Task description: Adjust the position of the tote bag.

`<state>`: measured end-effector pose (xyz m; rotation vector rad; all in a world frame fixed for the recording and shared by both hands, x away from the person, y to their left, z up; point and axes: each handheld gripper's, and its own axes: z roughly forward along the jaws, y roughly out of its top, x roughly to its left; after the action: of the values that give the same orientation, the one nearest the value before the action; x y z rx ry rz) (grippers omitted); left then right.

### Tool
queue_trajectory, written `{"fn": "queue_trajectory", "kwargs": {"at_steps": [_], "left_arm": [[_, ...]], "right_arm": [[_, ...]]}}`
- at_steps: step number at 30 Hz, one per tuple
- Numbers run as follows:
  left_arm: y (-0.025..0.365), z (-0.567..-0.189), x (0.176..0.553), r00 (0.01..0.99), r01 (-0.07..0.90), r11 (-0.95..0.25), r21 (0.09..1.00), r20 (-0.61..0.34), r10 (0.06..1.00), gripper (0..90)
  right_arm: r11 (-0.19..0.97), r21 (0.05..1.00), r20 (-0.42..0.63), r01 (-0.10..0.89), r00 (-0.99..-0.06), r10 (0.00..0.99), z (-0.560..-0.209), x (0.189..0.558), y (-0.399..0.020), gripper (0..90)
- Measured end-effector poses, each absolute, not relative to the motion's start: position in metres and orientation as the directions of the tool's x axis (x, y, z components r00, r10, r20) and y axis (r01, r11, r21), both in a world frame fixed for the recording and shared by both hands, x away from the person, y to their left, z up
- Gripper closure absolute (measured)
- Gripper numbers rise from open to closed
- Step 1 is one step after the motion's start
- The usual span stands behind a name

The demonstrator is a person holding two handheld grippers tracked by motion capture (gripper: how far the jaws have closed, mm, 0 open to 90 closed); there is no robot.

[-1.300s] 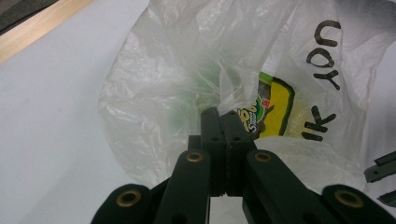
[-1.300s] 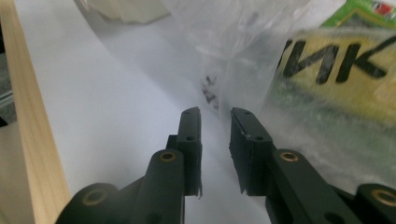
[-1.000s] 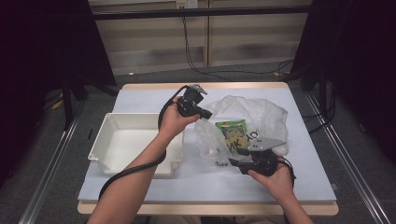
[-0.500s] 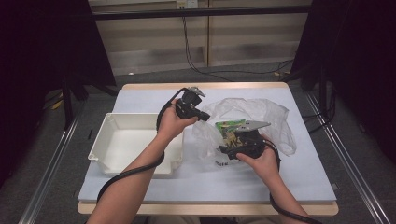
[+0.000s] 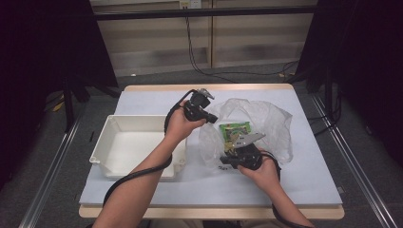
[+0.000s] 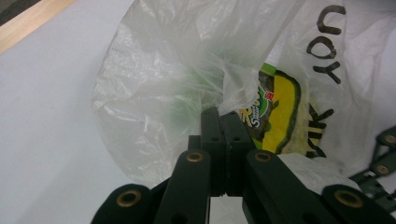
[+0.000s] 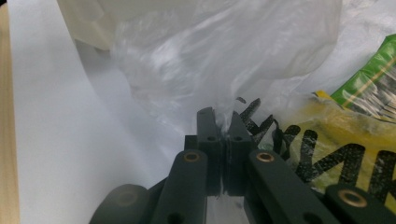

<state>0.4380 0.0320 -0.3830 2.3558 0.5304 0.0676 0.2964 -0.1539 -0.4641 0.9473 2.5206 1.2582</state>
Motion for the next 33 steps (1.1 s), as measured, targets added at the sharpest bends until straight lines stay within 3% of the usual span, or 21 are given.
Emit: {"fn": "queue_trajectory", "kwargs": {"at_steps": [19, 29, 33], "left_arm": [[0.024, -0.409, 0.454, 0.887, 0.398, -0.679, 0.617, -0.07, 0.456, 90.0], [0.026, -0.412, 0.453, 0.884, 0.404, -0.677, 0.615, -0.075, 0.461, 89.8], [0.031, -0.408, 0.448, 0.879, 0.409, -0.654, 0.636, -0.083, 0.469, 75.9]], "right_arm": [[0.507, 0.753, 0.106, 0.419, -0.838, 0.535, -0.482, 0.264, -0.142, 89.0], [0.51, 0.754, 0.071, 0.414, -0.823, 0.563, -0.482, 0.263, -0.144, 87.6], [0.491, 0.765, 0.073, 0.417, -0.814, 0.576, -0.481, 0.265, -0.148, 87.4]]}}
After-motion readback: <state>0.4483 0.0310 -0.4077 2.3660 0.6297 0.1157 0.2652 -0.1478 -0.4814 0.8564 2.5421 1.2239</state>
